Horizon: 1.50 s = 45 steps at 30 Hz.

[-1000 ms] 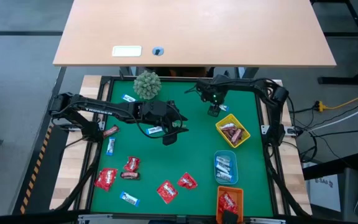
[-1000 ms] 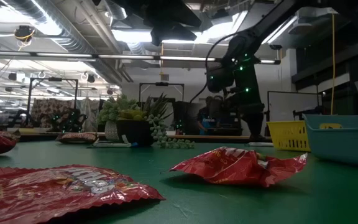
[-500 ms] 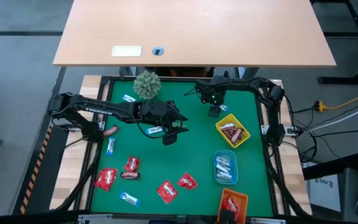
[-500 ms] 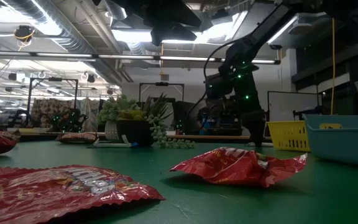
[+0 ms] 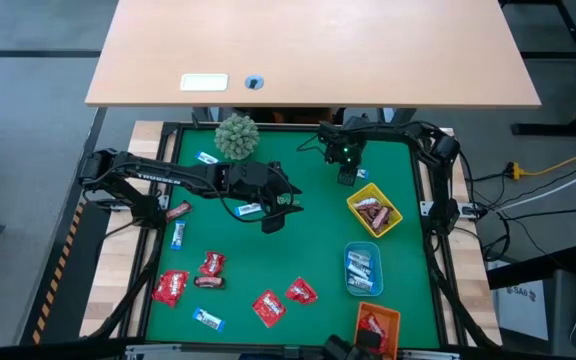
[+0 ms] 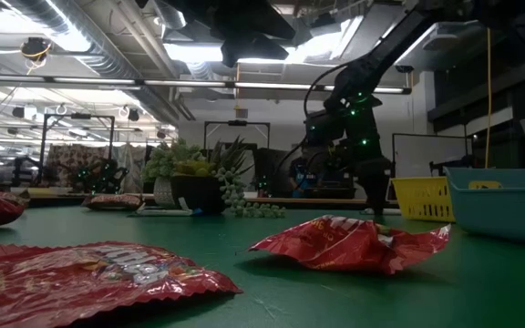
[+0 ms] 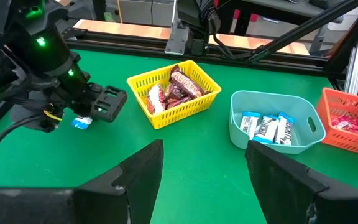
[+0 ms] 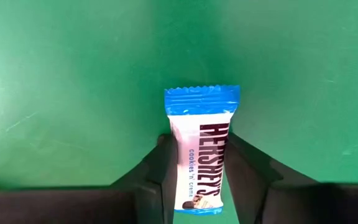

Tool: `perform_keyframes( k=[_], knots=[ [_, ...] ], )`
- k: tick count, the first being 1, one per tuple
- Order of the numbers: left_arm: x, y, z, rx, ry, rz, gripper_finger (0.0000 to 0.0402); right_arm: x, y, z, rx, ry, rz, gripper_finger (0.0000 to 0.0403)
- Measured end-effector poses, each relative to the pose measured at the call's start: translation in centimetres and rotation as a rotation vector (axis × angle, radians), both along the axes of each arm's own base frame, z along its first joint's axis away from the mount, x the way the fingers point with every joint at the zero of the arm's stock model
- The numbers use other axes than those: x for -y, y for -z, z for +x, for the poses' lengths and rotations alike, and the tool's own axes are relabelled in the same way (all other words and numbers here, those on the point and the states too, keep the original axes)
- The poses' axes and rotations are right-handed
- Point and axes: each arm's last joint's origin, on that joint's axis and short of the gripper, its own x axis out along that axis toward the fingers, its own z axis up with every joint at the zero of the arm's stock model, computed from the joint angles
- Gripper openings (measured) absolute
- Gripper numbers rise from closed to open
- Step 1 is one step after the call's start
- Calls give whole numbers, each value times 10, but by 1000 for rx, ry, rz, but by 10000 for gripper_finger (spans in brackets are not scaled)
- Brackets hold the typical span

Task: Sort candy
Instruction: Put the white chocolate into the blue bin

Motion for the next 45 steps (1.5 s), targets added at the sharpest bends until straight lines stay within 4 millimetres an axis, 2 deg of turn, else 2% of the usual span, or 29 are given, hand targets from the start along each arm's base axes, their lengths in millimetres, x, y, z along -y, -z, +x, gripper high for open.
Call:
perform_keyframes(
  k=[13, 40, 45],
  knots=[
    [0, 0, 0, 0, -1, -3, 224, 2, -7, 4, 13, -15, 33, 114],
    [0, 0, 0, 0, -1, -3, 224, -5, -11, -5, -79, -10, 107, 115],
    [0, 0, 0, 0, -1, -2, 224, -3, -25, -1, -84, -8, 126, 115]
  ],
)
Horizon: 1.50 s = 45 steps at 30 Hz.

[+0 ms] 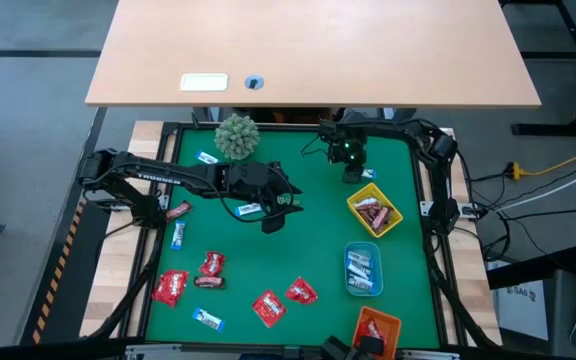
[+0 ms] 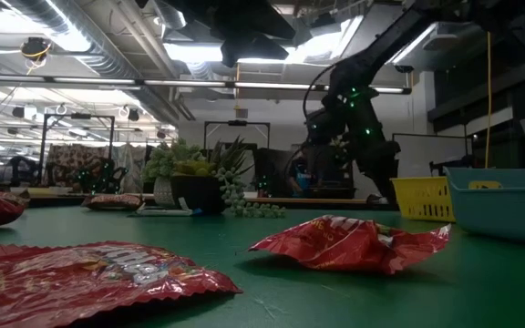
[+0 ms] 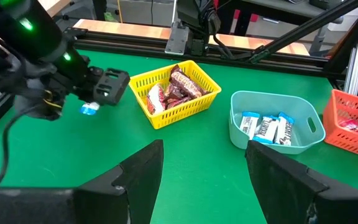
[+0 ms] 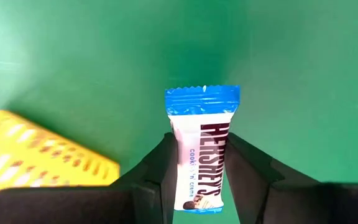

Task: Sort candy
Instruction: Put the white chocolate into the blue bin

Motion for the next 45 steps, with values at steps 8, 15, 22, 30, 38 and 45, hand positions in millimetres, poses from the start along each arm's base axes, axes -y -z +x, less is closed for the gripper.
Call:
perform_keyframes(
  k=[8, 15, 22, 30, 38, 45],
  knots=[
    [0, 0, 0, 0, 0, 0, 224, 6, -42, 13, 70, 25, 42, 115],
    [0, 0, 0, 1, 0, 0, 224, -3, -73, 15, 71, 133, 161, 115],
    [0, 0, 0, 1, -1, -2, 224, -40, -83, 34, 113, 101, 200, 115],
    [6, 0, 0, 0, 15, -4, 224, -106, -115, 43, 191, -78, 206, 115],
    [27, 0, -1, -1, 77, -4, 224, -167, -150, 33, 253, -133, 178, 115],
    [49, 0, -3, -3, 143, -5, 224, -232, -149, 14, 209, -239, 183, 115]
  ],
)
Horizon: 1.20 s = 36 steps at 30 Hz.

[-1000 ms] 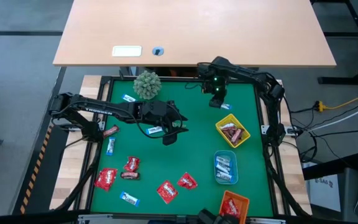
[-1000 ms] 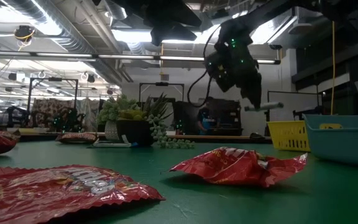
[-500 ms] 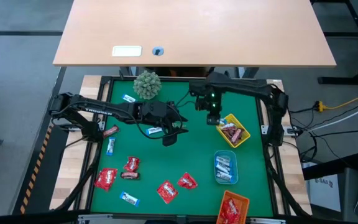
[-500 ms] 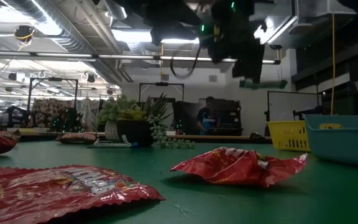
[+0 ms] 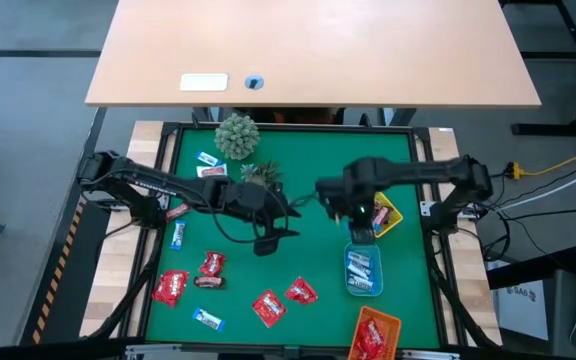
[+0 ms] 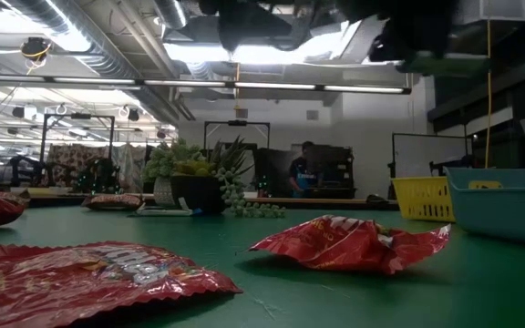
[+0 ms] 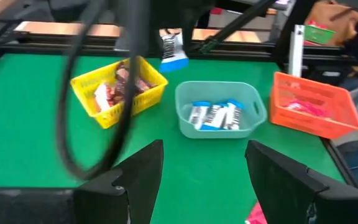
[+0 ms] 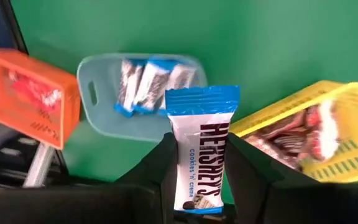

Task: Sort candy
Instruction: Put the white chocolate into the blue bin

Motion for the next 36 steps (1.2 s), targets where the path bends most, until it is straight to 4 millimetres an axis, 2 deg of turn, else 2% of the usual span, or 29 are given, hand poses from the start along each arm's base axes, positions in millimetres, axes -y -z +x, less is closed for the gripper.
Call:
perform_keyframes(
  k=[6, 11, 19, 27, 32, 36],
  knots=[
    [16, 0, -2, 0, 48, -3, 224, -50, 18, -5, 60, -142, -11, 115],
    [29, 1, -5, -10, 85, -1, 224, -71, 32, -8, 76, -211, -5, 115],
    [48, 1, -10, -28, 98, -87, 224, -82, 40, -12, 77, -248, -4, 115],
    [64, 6, -18, -102, 95, -163, 224, -81, 53, -15, 43, -250, -12, 115],
    [74, 9, -23, -154, 85, -218, 224, -81, 53, -15, 45, -250, -11, 115],
    [83, 12, -29, -200, 77, -261, 224, -81, 53, -14, 57, -251, -18, 133]
  ],
)
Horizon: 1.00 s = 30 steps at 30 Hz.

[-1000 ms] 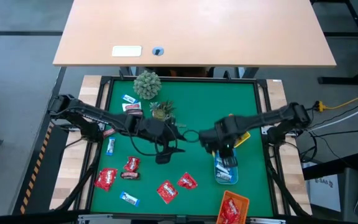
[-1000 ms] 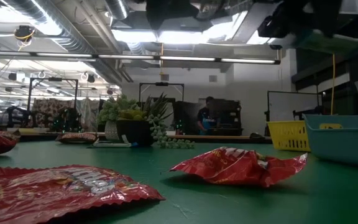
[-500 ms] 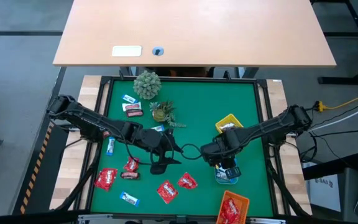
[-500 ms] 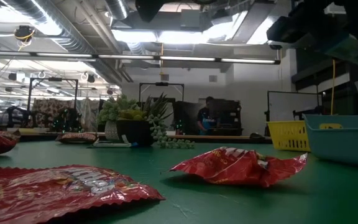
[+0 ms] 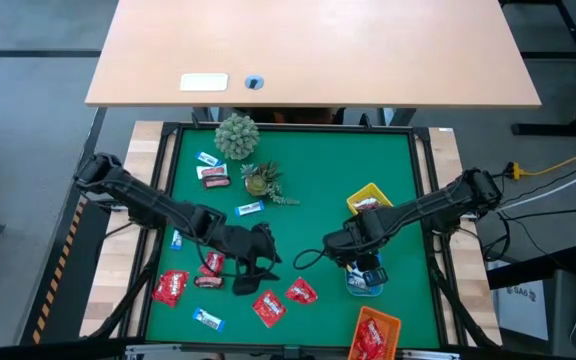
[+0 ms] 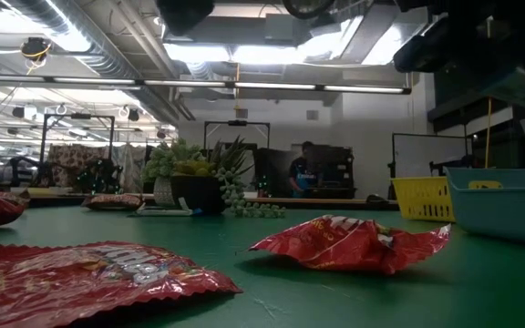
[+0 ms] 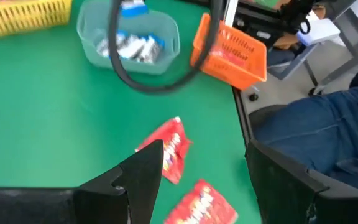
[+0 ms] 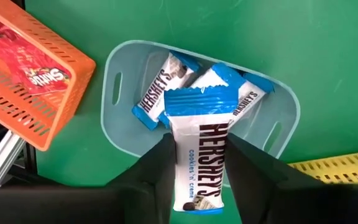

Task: Sort candy
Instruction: Put the white chocolate into the blue bin

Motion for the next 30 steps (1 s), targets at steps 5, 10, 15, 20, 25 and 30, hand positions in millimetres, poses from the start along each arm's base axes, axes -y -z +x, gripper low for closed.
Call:
perform_keyframes(
  k=[5, 10, 15, 20, 25, 30],
  knots=[
    [12, 8, -12, -137, -37, -67, 224, 0, 0, 1, 5, 1, 1, 194],
    [34, 19, -31, -294, -45, -98, 224, 0, 0, 1, 5, 1, 1, 243],
    [65, 31, -47, -347, 37, -60, 224, 0, 0, 1, 7, 1, 2, 264],
    [92, 48, -59, -395, 113, -12, 224, 0, 0, 1, 10, 1, 2, 266],
    [114, 62, -73, -434, 190, 28, 224, 0, 0, 1, 11, 1, 3, 266],
    [125, 73, -85, -482, 225, 86, 224, 0, 0, 1, 14, 1, 4, 266]
  ],
)
